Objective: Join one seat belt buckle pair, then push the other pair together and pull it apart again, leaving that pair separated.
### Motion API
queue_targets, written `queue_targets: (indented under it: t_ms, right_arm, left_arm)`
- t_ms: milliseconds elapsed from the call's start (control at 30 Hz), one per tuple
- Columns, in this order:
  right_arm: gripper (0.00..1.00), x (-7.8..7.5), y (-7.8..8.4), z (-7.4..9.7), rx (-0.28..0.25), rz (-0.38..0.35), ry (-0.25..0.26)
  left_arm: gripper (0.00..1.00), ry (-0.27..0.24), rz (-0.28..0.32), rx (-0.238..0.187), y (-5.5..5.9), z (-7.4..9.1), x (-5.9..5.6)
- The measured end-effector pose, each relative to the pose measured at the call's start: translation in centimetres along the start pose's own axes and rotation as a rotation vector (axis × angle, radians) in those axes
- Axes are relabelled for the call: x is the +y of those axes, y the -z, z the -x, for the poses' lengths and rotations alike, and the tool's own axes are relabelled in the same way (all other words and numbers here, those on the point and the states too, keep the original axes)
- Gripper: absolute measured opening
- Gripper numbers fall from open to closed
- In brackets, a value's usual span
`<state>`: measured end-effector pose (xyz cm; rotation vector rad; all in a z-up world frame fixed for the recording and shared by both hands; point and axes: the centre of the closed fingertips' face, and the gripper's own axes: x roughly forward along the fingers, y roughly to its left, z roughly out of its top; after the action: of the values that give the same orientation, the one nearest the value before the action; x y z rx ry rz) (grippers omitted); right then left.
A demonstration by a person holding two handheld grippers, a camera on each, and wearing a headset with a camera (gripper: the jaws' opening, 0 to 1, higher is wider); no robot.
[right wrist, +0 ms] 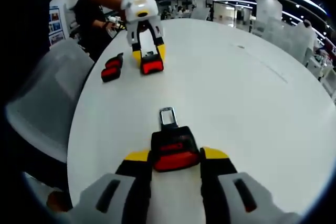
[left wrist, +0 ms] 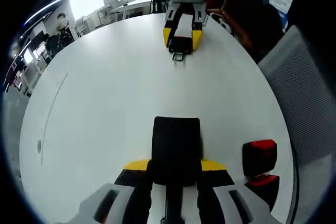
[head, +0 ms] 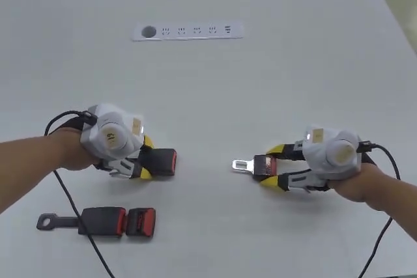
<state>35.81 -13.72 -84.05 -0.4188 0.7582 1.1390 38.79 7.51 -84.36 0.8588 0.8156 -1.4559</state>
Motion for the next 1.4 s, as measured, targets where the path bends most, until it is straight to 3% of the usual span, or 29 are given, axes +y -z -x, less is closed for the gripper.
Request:
queue_targets:
  t_ms: [133, 200, 267, 333, 400, 467, 533, 667, 733, 800, 967, 1067, 1167, 1267, 1333, 1400]
  right_arm:
    - [0.37, 0.0, 0.0, -0.1, -0.004, 0.001, -0.004]
    - [0.38, 0.0, 0.0, -0.1, 0.007, 0.037, -0.006]
    - [0.44, 0.2, 0.0, -0.2, 0.017, 0.052, 0.005]
    - [0.54, 0.2, -0.5, -0.2, -0.012, 0.027, 0.012]
    - [0.59, -0.2, -1.4, 0.1, -0.066, -0.042, 0.046]
    - [0.65, -0.7, -1.7, 0.3, -0.087, -0.074, 0.084]
    - [0.69, -1.2, -1.8, 0.5, -0.097, -0.092, 0.122]
    - [0.72, -2.1, -2.3, 1.3, -0.153, -0.174, 0.215]
    - [0.76, -2.6, -2.4, 1.7, -0.187, -0.252, 0.260]
    - [0.81, -2.8, -2.4, 2.0, -0.204, -0.290, 0.305]
    - [0.88, -2.4, -3.0, 2.6, -0.235, -0.313, 0.374]
    - [0.93, -1.6, -3.5, 3.0, -0.247, -0.308, 0.401]
    - [0.93, -0.5, -4.2, 3.3, -0.263, -0.295, 0.403]
    - [0.95, 0.6, -4.7, 3.5, -0.263, -0.269, 0.406]
    - [0.97, 1.3, -4.9, 3.9, -0.257, -0.243, 0.425]
    - [0.98, 2.2, -5.4, 4.2, -0.279, -0.245, 0.414]
  left_arm:
    - [0.34, 0.001, -0.020, 0.012, -0.1, 0.0, 0.0]
    - [0.34, 0.006, -0.018, 0.020, -0.2, -0.1, 0.0]
    - [0.34, 0.007, -0.021, 0.028, -0.2, -0.1, 0.0]
    - [0.35, 0.004, -0.024, 0.034, -0.3, -0.1, -0.1]
    - [0.39, 0.001, -0.011, 0.047, -0.1, 0.0, -0.1]
    - [0.45, -0.015, 0.032, -0.021, -1.2, 0.3, -0.2]
    - [0.49, -0.058, 0.067, -0.041, -1.5, 1.1, 0.2]
    - [0.60, -0.168, 0.191, -0.112, -2.0, 2.6, 1.7]
    - [0.68, -0.262, 0.292, -0.169, -2.1, 3.9, 2.7]
    - [0.74, -0.315, 0.373, -0.222, -2.0, 4.8, 2.9]
    - [0.86, -0.394, 0.534, -0.271, -0.8, 6.6, 2.2]
    - [0.89, -0.437, 0.628, -0.362, -0.3, 8.1, 1.8]
    - [0.92, -0.480, 0.672, -0.399, 0.1, 9.7, 1.1]
    - [0.95, -0.502, 0.654, -0.411, 0.3, 11.1, -0.1]
    - [0.96, -0.519, 0.609, -0.451, -0.2, 12.2, -1.0]
    - [0.99, -0.516, 0.608, -0.439, 0.0, 12.8, -2.1]
